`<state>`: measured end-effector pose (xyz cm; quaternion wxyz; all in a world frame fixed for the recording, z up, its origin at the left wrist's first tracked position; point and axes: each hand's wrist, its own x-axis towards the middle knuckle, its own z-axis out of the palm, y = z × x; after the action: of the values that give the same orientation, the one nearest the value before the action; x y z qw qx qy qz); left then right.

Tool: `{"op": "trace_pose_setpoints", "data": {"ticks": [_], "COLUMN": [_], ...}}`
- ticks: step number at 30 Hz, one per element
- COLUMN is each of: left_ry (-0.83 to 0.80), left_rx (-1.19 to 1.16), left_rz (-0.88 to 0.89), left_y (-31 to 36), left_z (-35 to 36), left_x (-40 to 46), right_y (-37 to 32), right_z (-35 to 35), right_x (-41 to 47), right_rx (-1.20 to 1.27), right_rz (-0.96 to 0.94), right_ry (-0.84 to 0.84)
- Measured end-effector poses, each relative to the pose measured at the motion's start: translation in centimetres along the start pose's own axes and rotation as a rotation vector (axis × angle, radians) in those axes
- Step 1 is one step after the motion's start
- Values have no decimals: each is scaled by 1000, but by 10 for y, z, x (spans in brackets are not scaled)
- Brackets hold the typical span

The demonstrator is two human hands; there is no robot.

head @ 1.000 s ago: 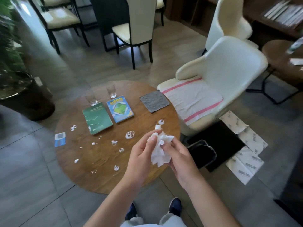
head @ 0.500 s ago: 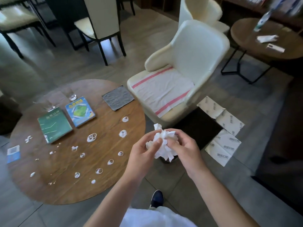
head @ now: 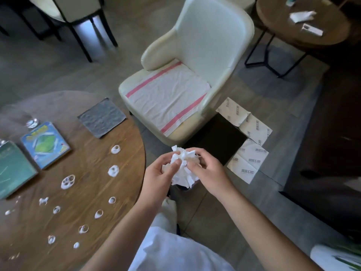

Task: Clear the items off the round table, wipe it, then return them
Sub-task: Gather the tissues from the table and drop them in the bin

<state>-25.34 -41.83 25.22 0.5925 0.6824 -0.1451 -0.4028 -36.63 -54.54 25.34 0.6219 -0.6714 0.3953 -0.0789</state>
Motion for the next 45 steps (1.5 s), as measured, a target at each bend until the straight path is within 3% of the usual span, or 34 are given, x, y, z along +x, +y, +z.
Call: {"op": "trace_pose_setpoints", "data": {"ticks": [9, 15, 21, 28, 33, 39, 45], "left_ry": [-126, 48, 262, 467, 420, 349, 330], "left_rx": [-22, 16, -15, -382, -456, -163, -89], "left_rz": [-210, -286, -419, -690, -764, -874, -953], "left_y": [7, -17, -90, -169, -235, -364, -456], "left_z": [15, 32, 77, 135, 144, 135, 124], "left_x": [110, 151, 178, 191, 211, 273, 324], "right_y": [-10, 21, 100, 176, 247, 362, 442], "right_z": [-35, -46, -70, -87, -66, -24, 11], "right_x": [99, 158, 214, 262, 304, 351, 383], "right_rx": [-78, -171, -283, -399, -369, -444, -410], "right_rz": [88, 152, 255, 445, 673, 809, 868], "right_ry": [-77, -175, -340, -547, -599, -516, -417]}}
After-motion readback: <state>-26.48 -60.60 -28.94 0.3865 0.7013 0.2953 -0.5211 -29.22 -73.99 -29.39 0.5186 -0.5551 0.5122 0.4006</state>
